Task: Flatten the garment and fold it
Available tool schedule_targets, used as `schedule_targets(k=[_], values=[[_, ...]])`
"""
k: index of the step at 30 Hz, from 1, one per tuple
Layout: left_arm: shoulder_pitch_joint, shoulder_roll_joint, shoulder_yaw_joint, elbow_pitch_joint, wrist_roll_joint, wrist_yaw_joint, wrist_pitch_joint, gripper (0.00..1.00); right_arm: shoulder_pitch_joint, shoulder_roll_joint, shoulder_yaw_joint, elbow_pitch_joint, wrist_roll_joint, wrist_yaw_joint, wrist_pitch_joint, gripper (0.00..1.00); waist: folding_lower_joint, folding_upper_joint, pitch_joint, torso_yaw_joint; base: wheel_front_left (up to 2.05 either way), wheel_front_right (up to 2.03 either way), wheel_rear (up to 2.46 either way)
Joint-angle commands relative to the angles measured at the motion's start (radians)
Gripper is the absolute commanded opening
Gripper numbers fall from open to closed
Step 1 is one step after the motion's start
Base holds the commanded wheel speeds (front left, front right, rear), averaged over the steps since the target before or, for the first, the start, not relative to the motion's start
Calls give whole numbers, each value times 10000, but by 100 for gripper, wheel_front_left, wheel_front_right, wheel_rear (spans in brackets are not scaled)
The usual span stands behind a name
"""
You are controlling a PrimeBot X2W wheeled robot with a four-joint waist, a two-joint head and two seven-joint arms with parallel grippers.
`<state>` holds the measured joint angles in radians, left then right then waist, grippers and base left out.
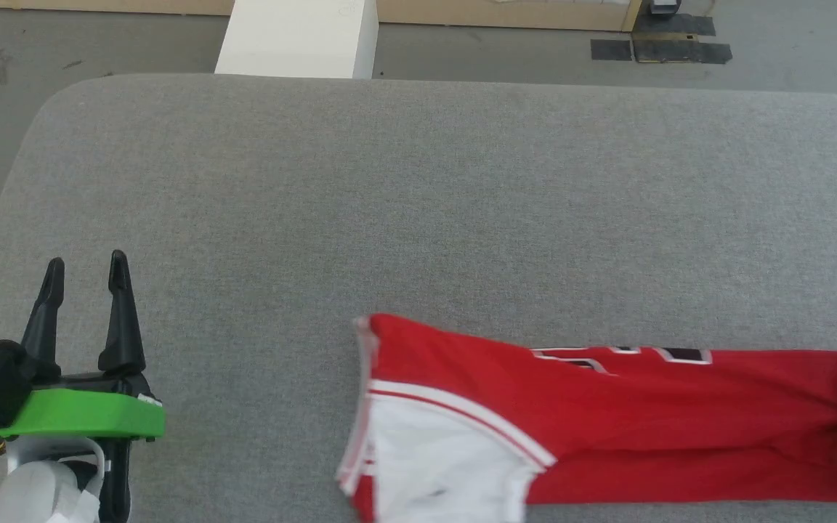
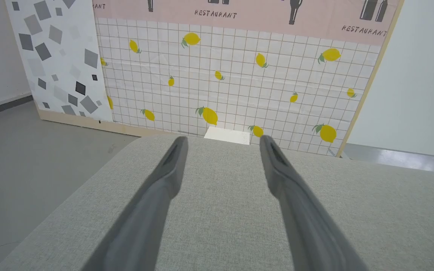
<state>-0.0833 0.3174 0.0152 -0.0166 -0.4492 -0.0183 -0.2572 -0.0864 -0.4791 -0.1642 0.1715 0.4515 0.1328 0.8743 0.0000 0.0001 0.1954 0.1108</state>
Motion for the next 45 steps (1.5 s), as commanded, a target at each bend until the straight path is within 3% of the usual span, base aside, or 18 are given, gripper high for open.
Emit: schedule_targets(k=[1, 5, 9, 17, 22, 25, 36, 45], values=[[-139, -9, 32, -28, 131, -82, -44, 100, -82, -133, -358, 68, -259, -21, 134, 0, 0, -1, 12, -3, 0, 0, 0], [-103, 9, 26, 35, 169, -125, -45, 100, 9, -252, -1047, 16, -1024, -21, 537, 0, 0, -1, 5, -39, 0, 0, 0], [-38, -15, 4, 115, 146, -137, -45, 100, 78, -269, -1065, -519, -1411, -21, 858, 0, 0, -1, -87, -106, 0, 0, 0], [116, -83, -81, 192, 102, -126, -45, 100, 720, -872, 589, -3278, -798, -21, 2437, 0, 0, -1, -450, -254, 0, 0, 0], [160, -119, -148, 193, 54, -114, -27, 100, 536, -670, 1636, -4887, -184, -21, 3267, 0, 0, -1, -535, -305, 0, 0, 0], [142, -142, -206, 207, 46, -107, -22, 100, 196, -455, 2425, -5230, 37, -21, 3346, 0, 0, -1, -544, -286, 0, 0, 0], [150, -270, -347, 198, -40, -99, -9, 100, -1375, 890, 5690, -3844, 455, -21, 2200, 0, 0, -1, -454, 219, 0, 0, 0], [220, -399, -509, 277, -156, -75, 42, 100, -2413, 2554, 7005, -1607, 447, -21, 560, 0, 0, -1, -303, 558, 0, 0, 0]])
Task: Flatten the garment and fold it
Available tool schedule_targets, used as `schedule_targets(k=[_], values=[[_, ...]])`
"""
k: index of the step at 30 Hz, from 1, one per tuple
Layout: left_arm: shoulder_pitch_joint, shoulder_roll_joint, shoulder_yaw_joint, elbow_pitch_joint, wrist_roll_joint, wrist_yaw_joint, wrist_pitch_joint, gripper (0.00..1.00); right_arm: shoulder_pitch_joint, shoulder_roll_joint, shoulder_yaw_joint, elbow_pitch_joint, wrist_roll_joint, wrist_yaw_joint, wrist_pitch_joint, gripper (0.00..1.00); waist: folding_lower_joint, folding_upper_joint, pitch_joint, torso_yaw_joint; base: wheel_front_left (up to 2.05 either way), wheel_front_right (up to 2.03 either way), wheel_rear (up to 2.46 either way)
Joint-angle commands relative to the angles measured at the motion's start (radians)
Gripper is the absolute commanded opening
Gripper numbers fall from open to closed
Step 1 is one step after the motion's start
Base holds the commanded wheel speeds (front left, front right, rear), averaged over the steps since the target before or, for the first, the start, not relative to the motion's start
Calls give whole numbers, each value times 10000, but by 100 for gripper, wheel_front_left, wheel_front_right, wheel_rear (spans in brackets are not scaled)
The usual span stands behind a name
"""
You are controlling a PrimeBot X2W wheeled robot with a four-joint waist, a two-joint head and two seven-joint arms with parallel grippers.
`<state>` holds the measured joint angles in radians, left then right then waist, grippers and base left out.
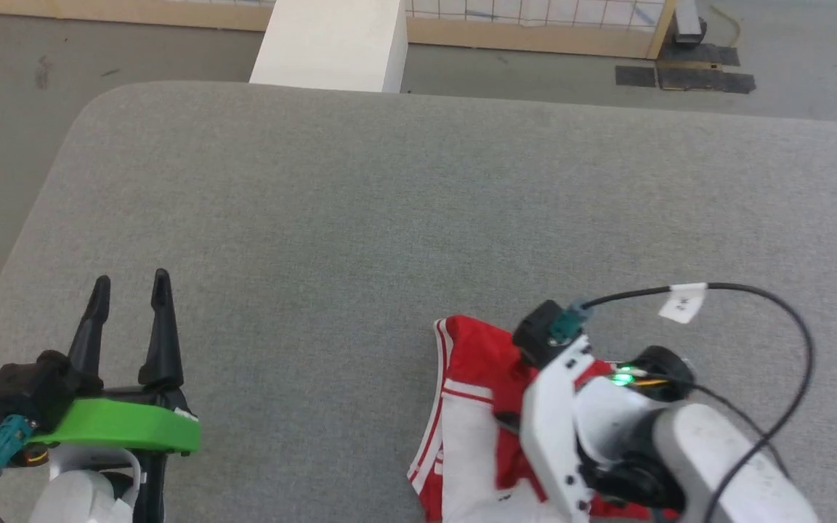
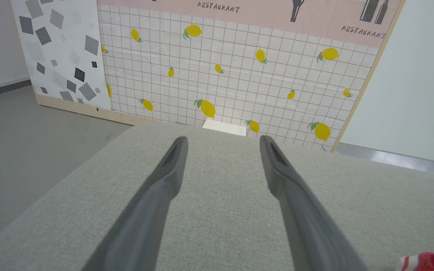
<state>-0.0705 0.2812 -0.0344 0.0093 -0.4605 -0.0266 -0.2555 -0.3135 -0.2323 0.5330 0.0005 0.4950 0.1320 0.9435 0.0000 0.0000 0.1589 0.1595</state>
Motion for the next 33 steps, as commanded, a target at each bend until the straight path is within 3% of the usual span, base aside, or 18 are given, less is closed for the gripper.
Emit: schedule_targets(k=[1, 12, 13, 14, 19, 26, 33], values=[[75, -47, -28, 25, -50, 6, 26, 100, -219, 216, 97, 329, -53, -13, -300, 0, 0, 0, 87, 96, 0, 0, 0], [14, -212, -49, 12, -145, 83, 0, 100, -644, 1153, 385, 3126, -873, -13, -2035, 0, 0, 0, 322, 298, 0, 0, 0], [20, -217, -53, 25, -156, 82, -1, 100, -672, 1215, 394, 3257, -882, -13, -2134, 23, 0, 0, 321, 303, 0, 0, 0], [25, -215, -61, 40, -157, 81, -3, 100, -726, 1301, 371, 3361, -887, -13, -2313, 100, 0, 0, 308, 305, 0, 0, 0], [115, -150, -71, 89, -143, 98, 13, 100, -1067, 1591, 877, 3210, -561, -13, -2550, 100, 0, 0, 93, 202, 0, 0, 0], [240, -49, -194, 15, -64, 155, 167, 100, -1487, 1665, 1429, 1880, 236, -13, -2968, 100, 0, 0, -410, -227, 0, 0, 0], [368, 103, -325, -100, 197, 289, 247, 100, -1022, 870, -108, 761, -868, -13, -3283, 100, 0, 0, -733, -961, 0, 0, 0]])
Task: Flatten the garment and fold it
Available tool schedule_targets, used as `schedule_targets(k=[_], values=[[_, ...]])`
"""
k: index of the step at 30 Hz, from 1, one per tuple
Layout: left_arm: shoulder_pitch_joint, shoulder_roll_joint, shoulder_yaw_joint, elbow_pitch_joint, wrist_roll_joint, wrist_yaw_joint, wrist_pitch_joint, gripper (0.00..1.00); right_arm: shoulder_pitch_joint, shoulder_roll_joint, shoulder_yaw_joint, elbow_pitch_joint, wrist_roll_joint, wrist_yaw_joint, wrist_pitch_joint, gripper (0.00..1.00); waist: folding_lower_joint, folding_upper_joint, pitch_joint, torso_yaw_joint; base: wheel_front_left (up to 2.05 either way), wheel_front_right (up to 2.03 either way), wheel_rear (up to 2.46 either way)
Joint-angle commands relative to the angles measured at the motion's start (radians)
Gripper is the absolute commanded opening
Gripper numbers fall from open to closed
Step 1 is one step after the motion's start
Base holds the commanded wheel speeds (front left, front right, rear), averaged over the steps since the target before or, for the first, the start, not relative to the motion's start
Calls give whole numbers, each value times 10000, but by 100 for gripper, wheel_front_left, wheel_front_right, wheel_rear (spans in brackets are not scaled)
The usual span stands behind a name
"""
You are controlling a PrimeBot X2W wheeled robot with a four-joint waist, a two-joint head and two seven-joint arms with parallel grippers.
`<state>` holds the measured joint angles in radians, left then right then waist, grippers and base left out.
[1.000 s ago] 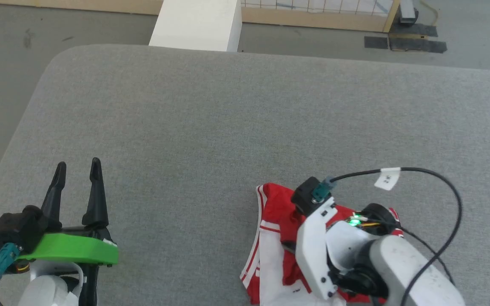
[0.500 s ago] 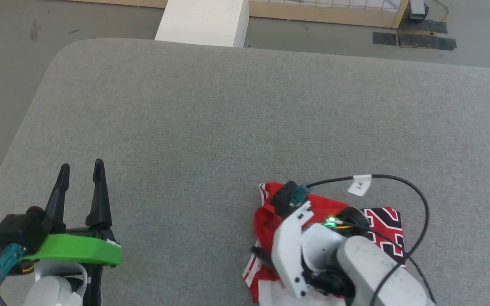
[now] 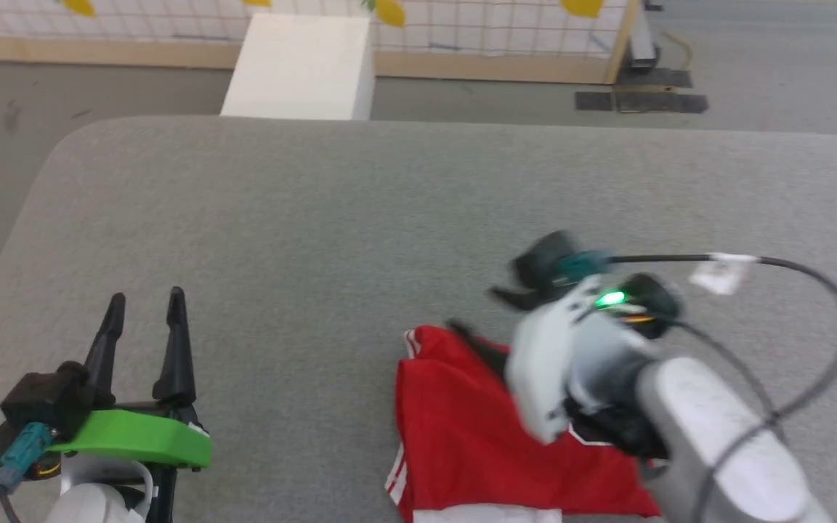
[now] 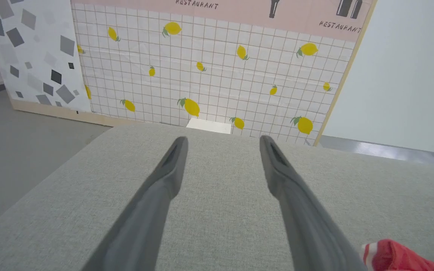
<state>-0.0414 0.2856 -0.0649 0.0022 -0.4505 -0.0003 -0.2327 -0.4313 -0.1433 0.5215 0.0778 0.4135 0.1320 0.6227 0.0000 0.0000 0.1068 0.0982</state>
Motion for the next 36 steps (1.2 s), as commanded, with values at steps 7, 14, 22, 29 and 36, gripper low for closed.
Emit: schedule_targets(k=[7, 14, 22, 29, 36], values=[[-81, 171, -223, -178, 590, 73, -115, 100, 1847, -319, -2470, -1165, -1533, -13, 699, 100, 0, 0, -51, -846, 0, 0, 0], [-132, 165, -210, -182, 895, 21, -243, 100, 3232, -158, -3604, -1368, -2414, -13, 1953, 100, 0, 0, 276, -872, 0, 0, 0], [-325, 17, -80, -72, 934, -43, -280, 100, 3450, 251, -3477, -604, -2611, -13, 2148, 100, 0, 0, 682, -615, 0, 0, 0], [-491, -80, -20, 1, 926, -221, -287, 100, 3280, 374, -3251, 466, -2714, -13, 1783, 100, 0, 0, 870, -440, 0, 0, 0], [-594, -154, -17, 92, 969, -390, -289, 100, 2894, -164, -2964, 668, -2502, -13, 1509, 0, 0, 0, 786, -370, 0, 0, 0]])
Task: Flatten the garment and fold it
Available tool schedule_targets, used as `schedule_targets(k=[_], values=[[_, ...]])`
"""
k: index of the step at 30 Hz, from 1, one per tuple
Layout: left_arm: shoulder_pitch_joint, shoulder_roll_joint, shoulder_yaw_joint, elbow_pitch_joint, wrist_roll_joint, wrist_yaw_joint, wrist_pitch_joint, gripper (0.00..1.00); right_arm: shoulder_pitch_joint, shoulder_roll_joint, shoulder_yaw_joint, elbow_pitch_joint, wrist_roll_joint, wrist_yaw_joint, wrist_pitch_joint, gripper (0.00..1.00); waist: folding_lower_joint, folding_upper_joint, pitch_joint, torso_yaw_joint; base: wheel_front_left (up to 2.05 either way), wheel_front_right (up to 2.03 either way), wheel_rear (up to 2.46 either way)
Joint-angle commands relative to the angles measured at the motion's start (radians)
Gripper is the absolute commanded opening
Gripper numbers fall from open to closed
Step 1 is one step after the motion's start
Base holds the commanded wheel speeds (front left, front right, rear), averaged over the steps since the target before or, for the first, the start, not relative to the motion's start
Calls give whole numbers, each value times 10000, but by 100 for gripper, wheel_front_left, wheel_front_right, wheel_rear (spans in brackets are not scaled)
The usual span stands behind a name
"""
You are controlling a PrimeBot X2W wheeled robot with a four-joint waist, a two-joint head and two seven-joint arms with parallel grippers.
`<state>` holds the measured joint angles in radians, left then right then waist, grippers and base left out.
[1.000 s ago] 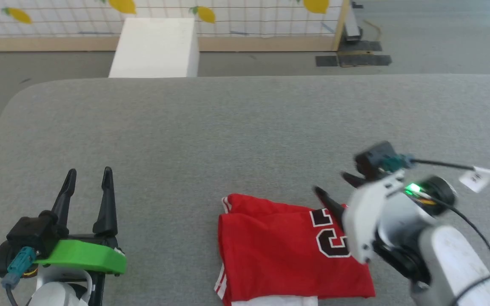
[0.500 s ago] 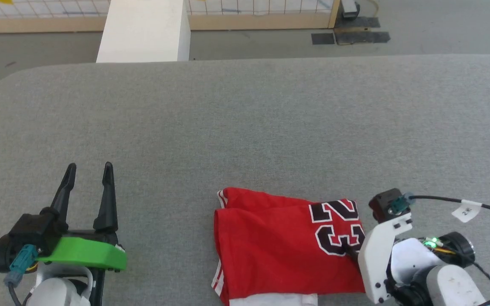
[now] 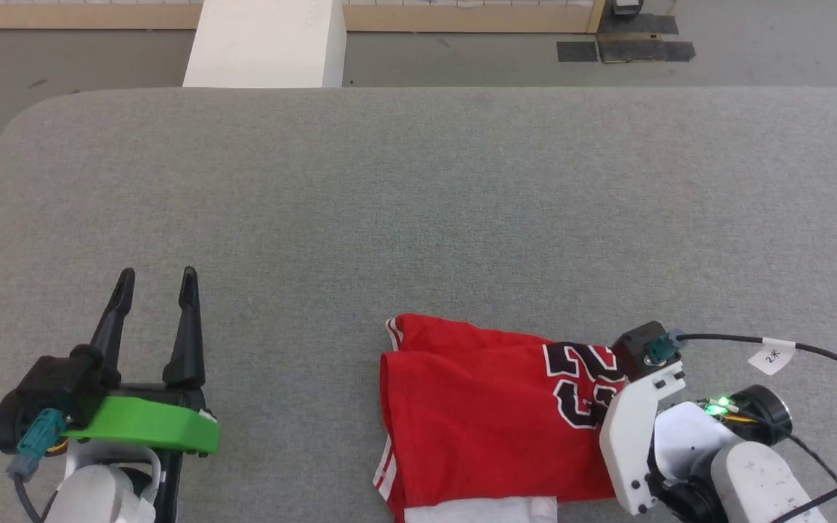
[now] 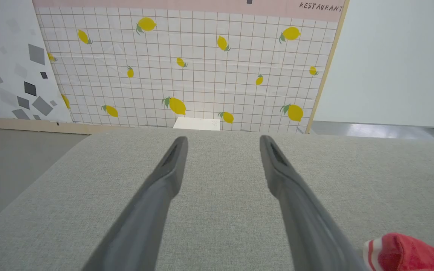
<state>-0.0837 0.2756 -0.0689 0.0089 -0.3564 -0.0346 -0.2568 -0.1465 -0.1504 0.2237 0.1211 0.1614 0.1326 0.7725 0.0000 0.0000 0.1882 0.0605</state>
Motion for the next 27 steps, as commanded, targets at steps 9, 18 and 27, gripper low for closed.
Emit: schedule_targets(k=[9, 18, 27], values=[[-275, 130, 152, -61, 82, -67, -48, 100, -967, -2648, 1720, -1059, 926, -19, 777, 0, 0, 0, -63, -1407, 0, 0, 0], [-248, 503, 340, -706, 73, -58, 131, 100, -2971, -4016, 1978, -535, 1533, -19, 577, 0, 0, 0, 1018, -3871, 0, 0, 0], [-456, 1346, 765, -1903, 88, -11, 972, 100, -4177, -3839, 309, 1134, 946, -19, -473, 0, 0, 0, 2530, -4689, 0, 0, 0]])
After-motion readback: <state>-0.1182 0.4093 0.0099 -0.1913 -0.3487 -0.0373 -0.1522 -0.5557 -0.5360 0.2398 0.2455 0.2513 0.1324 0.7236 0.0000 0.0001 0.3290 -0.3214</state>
